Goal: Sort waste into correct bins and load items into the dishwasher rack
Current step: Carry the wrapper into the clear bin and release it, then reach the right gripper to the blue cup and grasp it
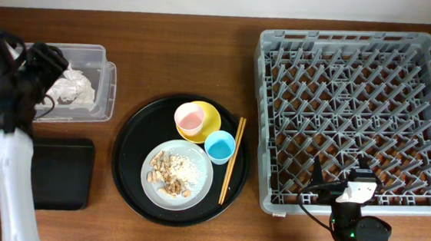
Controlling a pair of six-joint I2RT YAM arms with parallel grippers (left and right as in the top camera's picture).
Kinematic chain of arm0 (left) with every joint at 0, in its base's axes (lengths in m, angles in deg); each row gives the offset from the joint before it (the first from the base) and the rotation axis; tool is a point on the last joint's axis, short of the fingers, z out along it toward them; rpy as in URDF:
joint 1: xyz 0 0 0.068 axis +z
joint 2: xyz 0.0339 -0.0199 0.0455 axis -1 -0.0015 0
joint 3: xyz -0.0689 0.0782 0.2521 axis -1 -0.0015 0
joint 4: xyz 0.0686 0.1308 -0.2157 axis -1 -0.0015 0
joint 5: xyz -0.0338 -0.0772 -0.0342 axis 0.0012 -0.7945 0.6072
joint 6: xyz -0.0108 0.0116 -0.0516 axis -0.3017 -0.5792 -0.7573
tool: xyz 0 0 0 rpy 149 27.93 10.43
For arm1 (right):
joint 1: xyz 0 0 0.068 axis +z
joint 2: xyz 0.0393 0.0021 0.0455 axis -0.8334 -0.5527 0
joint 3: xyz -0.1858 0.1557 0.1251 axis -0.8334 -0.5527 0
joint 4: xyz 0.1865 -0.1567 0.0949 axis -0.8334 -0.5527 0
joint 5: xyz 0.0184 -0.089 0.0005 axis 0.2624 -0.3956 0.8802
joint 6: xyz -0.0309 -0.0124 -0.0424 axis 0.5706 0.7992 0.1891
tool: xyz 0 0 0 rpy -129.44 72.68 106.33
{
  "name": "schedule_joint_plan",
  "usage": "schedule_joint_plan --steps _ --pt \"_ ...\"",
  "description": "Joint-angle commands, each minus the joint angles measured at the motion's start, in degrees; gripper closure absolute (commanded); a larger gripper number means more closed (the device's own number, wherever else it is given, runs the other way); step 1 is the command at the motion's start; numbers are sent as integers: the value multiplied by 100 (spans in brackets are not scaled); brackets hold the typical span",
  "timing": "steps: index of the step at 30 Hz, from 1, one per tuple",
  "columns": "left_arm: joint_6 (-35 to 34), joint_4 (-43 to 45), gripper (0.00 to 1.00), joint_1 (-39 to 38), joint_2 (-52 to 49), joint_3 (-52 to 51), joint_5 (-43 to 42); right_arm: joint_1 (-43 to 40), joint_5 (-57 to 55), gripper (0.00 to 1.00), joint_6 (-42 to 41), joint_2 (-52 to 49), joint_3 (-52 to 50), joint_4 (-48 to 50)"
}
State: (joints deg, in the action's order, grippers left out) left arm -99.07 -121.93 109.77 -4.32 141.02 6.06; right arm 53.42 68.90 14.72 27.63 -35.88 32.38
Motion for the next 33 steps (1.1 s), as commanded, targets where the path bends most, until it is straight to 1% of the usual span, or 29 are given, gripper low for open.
schedule_joint_plan --steps 1,2,3,5,6,8,9,10,11,12,13,15,18,27,28,30,32,33 --pt "839 -1268 30 11 909 17 -1010 -37 -48 2 -2 33 -42 -20" --pt "933 -1792 30 13 1075 17 -1001 -37 -50 2 -2 35 -42 -20" --pt "942 -2409 30 13 1226 17 -807 -37 -48 2 -2 35 -42 -20" --pt "929 -2833 31 20 1355 17 -168 -39 -48 1 -2 33 -42 -20" --pt "752 -2955 31 20 1403 17 280 -37 -48 2 -4 35 -42 -20" --pt "203 -3169 31 31 1401 17 868 -37 -48 2 -4 35 -42 -20" --pt "-348 -3324 31 96 1392 17 1287 -37 -48 1 -2 33 -42 -20" --pt "-804 -3401 29 258 1392 17 1657 -39 -48 2 -4 35 -42 -20" --pt "-1016 -3401 22 485 1392 17 1825 -39 -48 1 -2 35 -42 -20" --pt "-1043 -3405 5 651 1392 17 1853 -37 -48 2 -2 35 -42 -20" --pt "-1038 -3495 1 857 1392 17 1899 -37 -48 2 -2 35 -42 -20" --pt "-1038 -3648 1 1008 1377 17 1912 -37 -48 2 -2 33 -42 -20" --pt "-1040 -3731 1 1003 1377 17 1910 -37 -50 2 -2 35 -42 -20" --pt "-1040 -3729 1 1003 1377 17 1910 -37 -48 2 -2 35 -42 -20" --pt "-1038 -3729 1 1003 1377 17 1910 -37 142 2 -157 35 -42 26" --pt "-1038 -3731 1 1003 1377 17 1910 -37 1884 2 -1434 35 -42 254" --pt "-1040 -3729 1 1003 1377 17 1910 -37 4778 2 -4146 35 -42 470" --pt "-1040 -3731 1 1003 1377 17 1910 -37 5215 2 -5353 35 -42 573"
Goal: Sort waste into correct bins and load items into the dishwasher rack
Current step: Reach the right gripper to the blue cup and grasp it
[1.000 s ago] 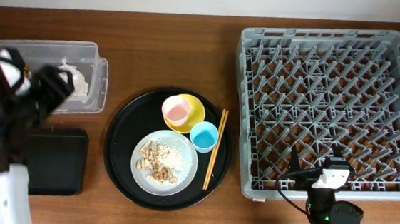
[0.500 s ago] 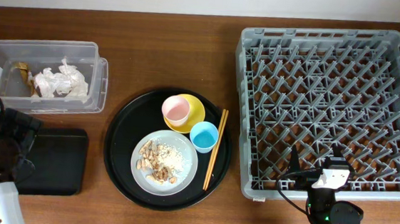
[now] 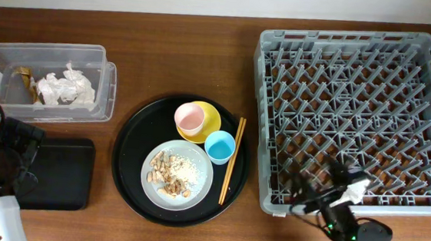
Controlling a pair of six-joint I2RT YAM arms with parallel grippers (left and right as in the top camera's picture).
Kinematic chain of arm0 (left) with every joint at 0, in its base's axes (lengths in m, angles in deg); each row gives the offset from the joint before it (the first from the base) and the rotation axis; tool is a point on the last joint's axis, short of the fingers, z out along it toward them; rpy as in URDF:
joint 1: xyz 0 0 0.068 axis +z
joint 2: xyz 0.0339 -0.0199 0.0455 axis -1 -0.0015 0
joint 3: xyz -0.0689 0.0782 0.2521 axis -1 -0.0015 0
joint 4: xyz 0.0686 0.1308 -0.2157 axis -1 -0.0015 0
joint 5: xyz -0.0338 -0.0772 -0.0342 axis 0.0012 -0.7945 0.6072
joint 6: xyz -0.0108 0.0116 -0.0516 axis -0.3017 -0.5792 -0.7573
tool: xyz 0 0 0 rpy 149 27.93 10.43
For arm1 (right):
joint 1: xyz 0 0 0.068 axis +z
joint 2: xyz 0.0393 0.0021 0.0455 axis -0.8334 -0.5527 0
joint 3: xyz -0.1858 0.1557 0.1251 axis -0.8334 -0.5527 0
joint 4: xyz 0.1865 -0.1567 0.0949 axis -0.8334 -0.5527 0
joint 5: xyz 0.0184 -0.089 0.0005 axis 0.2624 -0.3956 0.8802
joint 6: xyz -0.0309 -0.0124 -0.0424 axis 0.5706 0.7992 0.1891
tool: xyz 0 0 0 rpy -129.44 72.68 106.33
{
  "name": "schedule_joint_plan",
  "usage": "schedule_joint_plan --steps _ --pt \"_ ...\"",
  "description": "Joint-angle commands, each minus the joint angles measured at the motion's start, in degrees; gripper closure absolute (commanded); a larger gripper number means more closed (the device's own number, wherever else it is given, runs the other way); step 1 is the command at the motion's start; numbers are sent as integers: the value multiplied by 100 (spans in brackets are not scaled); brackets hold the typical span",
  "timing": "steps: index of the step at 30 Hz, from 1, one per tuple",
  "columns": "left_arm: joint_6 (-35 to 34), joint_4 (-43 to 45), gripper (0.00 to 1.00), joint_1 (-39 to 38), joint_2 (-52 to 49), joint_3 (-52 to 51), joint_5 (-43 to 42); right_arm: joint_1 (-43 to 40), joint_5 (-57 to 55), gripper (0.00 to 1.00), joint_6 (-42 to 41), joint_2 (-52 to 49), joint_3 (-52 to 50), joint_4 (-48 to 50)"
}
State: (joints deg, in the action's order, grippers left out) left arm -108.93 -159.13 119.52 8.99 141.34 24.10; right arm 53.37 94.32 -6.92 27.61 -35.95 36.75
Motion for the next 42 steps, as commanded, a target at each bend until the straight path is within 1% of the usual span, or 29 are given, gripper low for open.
schedule_joint_plan --steps 1,2,3,4,6,7,9,10,11,13,14,15,16,18,20,22,23,25,26,28,29,30,32,35,36,39,40,41,42 --pt "-55 -11 1 28 46 -15 107 -33 2640 2 -5060 37 -35 212" --pt "-55 -9 1 28 44 -15 107 -33 2229 2 -6996 37 -35 365" --pt "-52 -9 1 28 44 -15 107 -33 2122 2 -7163 37 -35 660" --pt "-55 -9 1 28 44 -15 107 -33 1989 2 -7298 37 -35 1172" --pt "-52 -9 1 28 46 -15 107 -35 1331 2 -7958 37 -9 2848" --pt "-52 -11 1 28 46 -15 107 -35 1073 2 -8081 37 66 3132" --pt "-55 -9 1 28 44 -15 107 -35 807 2 -8063 15 461 3165" --pt "-55 -9 1 28 46 -15 107 -35 767 2 -7884 -48 708 3130" --pt "-55 -9 1 28 44 -15 107 -35 752 2 -7667 -170 1054 2876" --pt "-55 -11 1 28 46 -15 107 -35 774 2 -6830 -540 1812 2135" --pt "-52 -9 1 28 46 -15 107 -35 861 2 -5351 -973 2612 1128" --pt "-52 -9 1 28 44 -15 107 -35 813 2 -3875 -1471 3477 -334" --pt "-55 -9 1 28 44 -15 107 -33 634 2 -3123 -1958 4234 -1604" --pt "-55 -11 1 28 46 -15 107 -28 706 2 -1740 -2997 5528 -3086" --pt "-55 -9 1 28 44 -15 107 179 946 2 -138 -4293 7163 -4548" --pt "-55 -11 1 28 46 -15 107 756 546 1 629 -5331 8421 -5770" --pt "-55 -9 1 28 46 -15 107 1211 116 2 837 -5807 8905 -6258" --pt "-55 -11 1 28 46 -15 107 2378 -1193 2 898 -6627 9508 -6870" --pt "-52 -9 1 28 44 -15 107 3156 -2050 2 894 -7075 9635 -7005" --pt "-52 -9 1 28 44 -15 107 4269 -3259 2 850 -7814 9643 -7014" --pt "-52 -11 1 28 46 -15 107 4804 -3845 2 855 -8338 9645 -6951" --pt "-52 -9 1 28 44 -15 107 5134 -4242 2 857 -8769 9645 -6885" --pt "-55 -9 1 28 44 -15 107 5455 -4841 1 855 -9532 9643 -6684" --pt "-52 -11 1 28 46 -15 107 5504 -4457 2 852 -10450 9643 -6365" --pt "-55 -11 1 28 44 -15 107 5504 -4365 9 850 -10625 9643 -6349" --pt "-52 -9 1 28 46 -15 107 5501 -4050 11 855 -11031 9639 -6306" --pt "-55 -11 1 28 46 -15 107 5501 -4041 12 857 -11167 9639 -6306" --pt "-55 -9 1 28 46 -15 107 5493 -4041 19 857 -11276 9639 -6310" --pt "-52 -9 1 28 46 -15 107 5471 -4037 29 852 -11377 9637 -6323"
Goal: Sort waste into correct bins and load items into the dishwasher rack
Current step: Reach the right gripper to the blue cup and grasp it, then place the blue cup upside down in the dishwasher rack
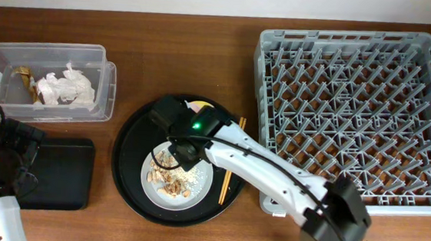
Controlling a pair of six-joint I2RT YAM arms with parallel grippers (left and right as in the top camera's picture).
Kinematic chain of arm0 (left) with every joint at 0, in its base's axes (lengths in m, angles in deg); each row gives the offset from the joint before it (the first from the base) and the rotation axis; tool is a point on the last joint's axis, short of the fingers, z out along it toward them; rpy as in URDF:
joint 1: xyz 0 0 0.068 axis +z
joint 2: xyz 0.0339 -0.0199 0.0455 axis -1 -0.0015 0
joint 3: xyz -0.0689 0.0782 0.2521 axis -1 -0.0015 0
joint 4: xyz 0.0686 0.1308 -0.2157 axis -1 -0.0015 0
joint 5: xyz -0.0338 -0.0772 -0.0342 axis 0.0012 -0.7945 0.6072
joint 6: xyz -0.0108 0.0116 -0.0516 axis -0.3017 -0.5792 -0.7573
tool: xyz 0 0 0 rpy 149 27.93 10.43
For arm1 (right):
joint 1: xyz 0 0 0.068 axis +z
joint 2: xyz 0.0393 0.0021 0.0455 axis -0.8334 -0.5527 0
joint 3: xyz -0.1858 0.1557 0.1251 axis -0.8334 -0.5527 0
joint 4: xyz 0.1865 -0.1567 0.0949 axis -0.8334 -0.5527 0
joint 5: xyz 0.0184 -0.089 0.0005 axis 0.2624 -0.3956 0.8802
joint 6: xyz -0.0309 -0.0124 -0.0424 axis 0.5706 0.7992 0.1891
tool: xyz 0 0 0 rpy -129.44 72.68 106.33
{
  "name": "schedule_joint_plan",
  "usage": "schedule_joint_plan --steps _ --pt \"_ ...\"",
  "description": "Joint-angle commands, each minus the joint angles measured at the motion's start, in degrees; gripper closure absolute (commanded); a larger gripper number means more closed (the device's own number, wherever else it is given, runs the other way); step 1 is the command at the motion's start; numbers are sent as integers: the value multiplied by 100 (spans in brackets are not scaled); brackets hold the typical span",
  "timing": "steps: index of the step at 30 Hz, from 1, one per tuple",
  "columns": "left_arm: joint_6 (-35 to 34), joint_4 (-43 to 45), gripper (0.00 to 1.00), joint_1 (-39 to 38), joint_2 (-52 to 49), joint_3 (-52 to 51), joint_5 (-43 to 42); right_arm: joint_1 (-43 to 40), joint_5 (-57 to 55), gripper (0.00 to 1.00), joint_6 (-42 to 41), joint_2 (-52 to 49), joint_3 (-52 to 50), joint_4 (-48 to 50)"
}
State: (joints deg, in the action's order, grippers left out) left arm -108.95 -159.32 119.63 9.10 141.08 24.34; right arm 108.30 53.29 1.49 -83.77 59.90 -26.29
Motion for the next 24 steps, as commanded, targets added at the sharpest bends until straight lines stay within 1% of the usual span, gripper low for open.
schedule_joint_plan --steps 1,2,3,4,7,11,13,15,17,19,20,24 --pt "-50 11 1 17 35 11 83 -50 96 30 9 -297 48 -24" --pt "-52 11 1 17 33 11 83 -74 190 30 7 -348 46 -17" --pt "-50 9 1 17 35 11 83 -127 330 34 -11 -374 46 -20" --pt "-52 9 1 17 35 11 83 -149 385 41 -13 -374 42 -24" --pt "-50 11 1 17 35 11 83 -264 385 41 -186 -374 -103 24" --pt "-50 11 1 17 35 11 83 -323 535 47 -293 -374 -468 103" --pt "-50 11 1 17 35 11 83 -313 619 57 -295 -372 -487 105" --pt "-50 9 1 17 33 11 83 -313 623 64 -295 -337 -463 101" --pt "-50 11 1 17 35 11 83 -313 743 79 -293 -247 -389 59" --pt "-52 11 1 17 35 11 83 -313 772 88 -293 -181 -216 -79" --pt "-52 9 1 17 35 11 83 -313 772 96 -293 -175 -72 -221" --pt "-50 9 1 17 35 11 83 -326 765 96 -293 -166 717 -807"
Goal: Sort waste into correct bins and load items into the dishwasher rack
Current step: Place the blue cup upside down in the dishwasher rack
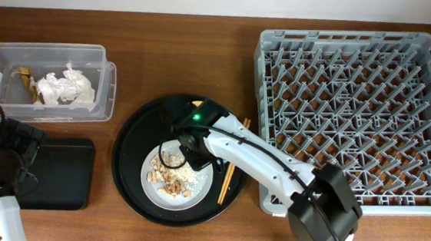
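A black round tray (131,160) holds a grey plate (165,191) with food scraps (174,177), and wooden chopsticks (229,175) lie along its right side. Only a sliver of the yellow plate (198,102) shows. My right arm lies over the pink and blue cups and hides them. My right gripper (181,150) hangs over the far edge of the grey plate, and its jaws cannot be made out. My left gripper (23,138) hovers at the left, by the black bin (61,174). The grey dishwasher rack (355,108) fills the right.
A clear plastic bin (89,57) at the back left holds crumpled white paper (65,87) and a small brown item (25,76). The right arm's base (323,221) stands in front of the rack's near left corner.
My right gripper has shifted slightly right and nearer, from the cups' side of the tray to the far edge of the grey plate. The left arm has not moved.
My left gripper was over the clear bin by the crumpled paper, and my right arm was folded at the front right. Then the left arm was back by the black bin. Later the right arm stretched across the tray, and now it is over the grey plate.
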Controlling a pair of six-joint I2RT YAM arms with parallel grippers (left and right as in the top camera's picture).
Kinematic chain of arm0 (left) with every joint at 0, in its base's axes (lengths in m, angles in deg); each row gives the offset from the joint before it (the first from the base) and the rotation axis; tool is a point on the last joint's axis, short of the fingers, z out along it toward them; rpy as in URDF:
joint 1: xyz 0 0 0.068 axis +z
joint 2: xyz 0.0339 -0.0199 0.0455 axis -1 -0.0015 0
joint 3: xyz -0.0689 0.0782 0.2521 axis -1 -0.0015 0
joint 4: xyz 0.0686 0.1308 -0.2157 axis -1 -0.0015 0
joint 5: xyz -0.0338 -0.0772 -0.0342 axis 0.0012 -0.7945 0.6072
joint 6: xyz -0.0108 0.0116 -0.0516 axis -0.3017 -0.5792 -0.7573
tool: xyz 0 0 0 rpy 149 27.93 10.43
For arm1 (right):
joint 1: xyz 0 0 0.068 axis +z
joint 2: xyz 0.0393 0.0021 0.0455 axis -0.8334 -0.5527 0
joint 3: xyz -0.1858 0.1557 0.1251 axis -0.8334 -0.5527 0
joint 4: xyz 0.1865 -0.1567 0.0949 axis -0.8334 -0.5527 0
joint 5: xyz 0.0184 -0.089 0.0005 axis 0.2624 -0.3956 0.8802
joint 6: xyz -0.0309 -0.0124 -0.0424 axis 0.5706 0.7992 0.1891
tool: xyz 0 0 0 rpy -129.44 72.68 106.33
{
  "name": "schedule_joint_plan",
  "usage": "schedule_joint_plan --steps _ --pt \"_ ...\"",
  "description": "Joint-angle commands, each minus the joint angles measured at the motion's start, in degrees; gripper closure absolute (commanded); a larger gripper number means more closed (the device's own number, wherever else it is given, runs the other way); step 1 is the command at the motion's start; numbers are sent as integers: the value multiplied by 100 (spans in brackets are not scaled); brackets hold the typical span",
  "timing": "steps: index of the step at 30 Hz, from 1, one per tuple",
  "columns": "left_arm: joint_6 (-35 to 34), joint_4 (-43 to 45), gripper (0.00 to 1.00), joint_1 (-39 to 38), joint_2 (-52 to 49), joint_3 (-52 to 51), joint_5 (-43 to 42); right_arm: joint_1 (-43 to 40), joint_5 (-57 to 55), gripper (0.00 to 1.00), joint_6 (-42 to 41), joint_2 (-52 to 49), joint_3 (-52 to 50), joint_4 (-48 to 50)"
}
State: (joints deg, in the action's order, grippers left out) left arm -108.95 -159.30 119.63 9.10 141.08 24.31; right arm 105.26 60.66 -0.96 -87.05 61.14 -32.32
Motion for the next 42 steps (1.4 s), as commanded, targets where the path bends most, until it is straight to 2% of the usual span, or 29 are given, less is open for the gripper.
schedule_joint_plan --steps 1,5,8,9,11,13,15,18,22,24,26,31,35,42 --pt "-52 9 1 17 35 11 85 -52 31 96 -48 181 929 -393" --pt "-50 7 1 17 35 11 85 -614 219 96 -42 420 2573 -1237" --pt "-52 7 1 17 35 11 85 -1764 957 96 2 748 3257 -1578" --pt "-52 7 1 17 35 11 85 -2422 1460 96 28 874 3270 -1659" --pt "-50 7 1 17 33 11 85 -3560 2601 96 684 887 3254 -1910" --pt "-52 9 1 17 35 11 85 -4485 3357 96 1871 879 2968 -2061" --pt "-50 7 1 17 33 11 85 -5193 3956 96 2153 876 2341 -2039" --pt "-52 9 1 17 35 11 85 -5954 5943 96 3224 863 1311 -1598" --pt "-52 7 1 17 35 11 85 -7012 8437 96 3342 535 52 -433" --pt "-50 7 1 17 33 11 85 -7377 9106 96 3340 310 -251 -131" --pt "-52 9 1 17 35 11 85 -7591 9259 95 3320 63 -306 -61" --pt "-52 7 1 17 35 11 85 -7665 8146 95 2933 -229 -308 -98" --pt "-50 9 1 17 35 11 85 -7705 7967 96 2621 -442 -321 -295" --pt "-52 9 1 17 35 11 85 -7919 7866 96 2634 -442 -660 -623"
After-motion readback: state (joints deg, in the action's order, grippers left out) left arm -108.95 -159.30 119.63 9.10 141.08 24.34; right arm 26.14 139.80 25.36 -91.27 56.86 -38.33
